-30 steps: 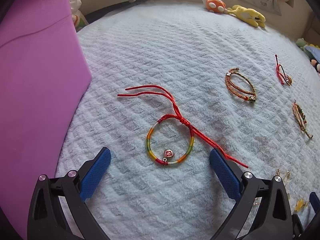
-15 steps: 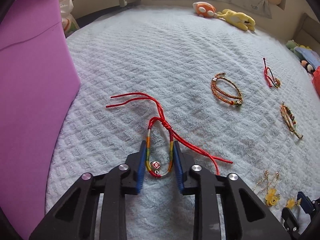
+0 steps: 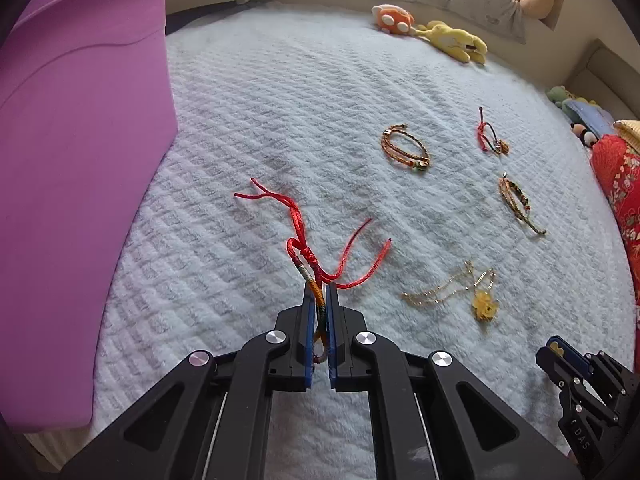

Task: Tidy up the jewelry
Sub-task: 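Close the left gripper on the rainbow bracelet while the right gripper closes on the flower earrings, then carry the rainbow bracelet and flower earrings in both grippers over the pink tub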

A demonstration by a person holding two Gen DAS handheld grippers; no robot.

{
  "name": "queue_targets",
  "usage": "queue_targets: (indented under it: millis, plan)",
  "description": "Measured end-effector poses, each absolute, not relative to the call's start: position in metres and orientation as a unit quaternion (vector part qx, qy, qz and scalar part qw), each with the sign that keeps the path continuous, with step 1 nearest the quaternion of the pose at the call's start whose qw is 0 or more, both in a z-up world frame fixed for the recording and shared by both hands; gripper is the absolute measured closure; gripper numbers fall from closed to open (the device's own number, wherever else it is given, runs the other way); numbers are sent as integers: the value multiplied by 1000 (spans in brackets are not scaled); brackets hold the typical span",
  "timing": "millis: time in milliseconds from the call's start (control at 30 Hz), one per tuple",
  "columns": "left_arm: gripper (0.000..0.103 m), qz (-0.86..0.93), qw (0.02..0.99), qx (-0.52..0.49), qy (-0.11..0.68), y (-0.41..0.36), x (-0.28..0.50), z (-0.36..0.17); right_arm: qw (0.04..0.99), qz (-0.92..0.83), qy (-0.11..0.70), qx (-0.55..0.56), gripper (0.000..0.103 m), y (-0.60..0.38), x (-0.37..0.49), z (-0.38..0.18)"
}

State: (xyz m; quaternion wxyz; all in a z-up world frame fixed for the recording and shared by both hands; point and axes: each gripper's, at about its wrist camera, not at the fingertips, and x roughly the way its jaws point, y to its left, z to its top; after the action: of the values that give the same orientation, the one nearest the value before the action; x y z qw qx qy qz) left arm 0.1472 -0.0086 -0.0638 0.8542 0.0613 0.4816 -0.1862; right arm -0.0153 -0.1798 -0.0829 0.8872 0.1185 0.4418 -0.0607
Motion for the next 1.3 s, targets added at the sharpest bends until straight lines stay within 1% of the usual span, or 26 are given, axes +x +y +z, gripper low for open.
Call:
queue_targets:
  millis: [267,433,667,900,1133,1300]
  plan:
    - [98,-201,845,53,494,-8,104,-46,886,-46,440,137,83,-177,-36,-62]
    - [98,-205,848,40,487,-5,85,-24,892,-45,426,144,83,-178,-47,-39]
    - [97,-206,864,34,458,6,66,21,901,-32,406,149,83,-171,-54,-4]
    - [97,-213,884,31,415,18,53,70,916,-11,381,126,83,-148,-48,33]
    - [97,-219,901,14,375,44,57,122,930,26,352,104,83,-115,-28,74]
    - [97,-193,916,14,351,75,74,154,936,64,335,90,83,-83,2,104]
